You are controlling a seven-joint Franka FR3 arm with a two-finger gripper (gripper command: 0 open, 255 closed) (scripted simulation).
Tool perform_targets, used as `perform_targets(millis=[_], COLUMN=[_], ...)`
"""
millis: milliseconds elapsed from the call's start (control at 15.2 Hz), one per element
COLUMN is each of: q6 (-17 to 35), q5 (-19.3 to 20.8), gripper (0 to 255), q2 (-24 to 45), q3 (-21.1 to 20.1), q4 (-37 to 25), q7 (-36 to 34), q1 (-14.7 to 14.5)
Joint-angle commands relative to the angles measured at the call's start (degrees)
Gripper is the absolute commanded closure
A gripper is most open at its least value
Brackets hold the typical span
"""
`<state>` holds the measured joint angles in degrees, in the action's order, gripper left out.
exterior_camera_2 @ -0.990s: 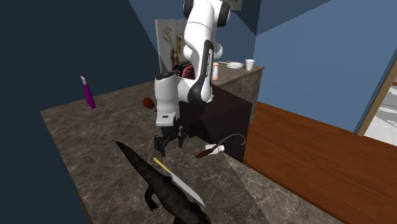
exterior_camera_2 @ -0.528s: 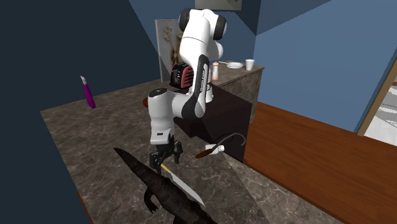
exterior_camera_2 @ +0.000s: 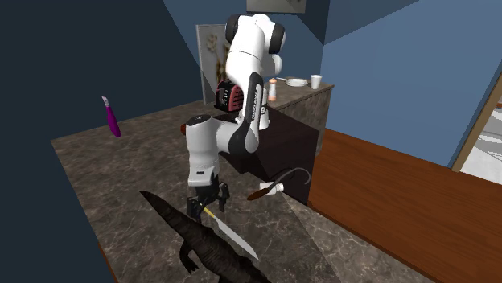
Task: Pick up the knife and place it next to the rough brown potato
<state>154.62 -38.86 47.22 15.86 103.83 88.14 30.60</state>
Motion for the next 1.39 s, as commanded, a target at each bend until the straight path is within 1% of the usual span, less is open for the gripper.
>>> perform_targets(millis=[0,264,330,396,528,594,660,858,924,1320], q6=[-0.1,-0.1,0.2,1.4,1.8,0.8,1.0,0.2,-0.1,-2.2], q5=[0.0,0.1,-0.1,-0.7,-0.9,-0.5,-0.6,-0.3,0.0,1.5], gripper=[0,0,255,255,255,255,255,255,255,255], q2=[2.1,2.1,2.5,2.5,4.0,5.6,4.4,5.5,2.1,-2.0], q3=[-0.7,-0.7,-1.0,-1.5,-1.9,-1.8,-1.6,-1.5,-0.7,1.3], q4=[-0.2,-0.2,-0.3,0.7,-0.6,-3.0,-1.6,-3.4,-0.2,2.0], q7=[0.2,0.1,0.4,1.0,0.3,0.3,0.2,0.1,0.2,-1.2], q1=[0.0,0.0,0.2,0.3,0.0,0.8,0.2,0.7,0.0,-1.5])
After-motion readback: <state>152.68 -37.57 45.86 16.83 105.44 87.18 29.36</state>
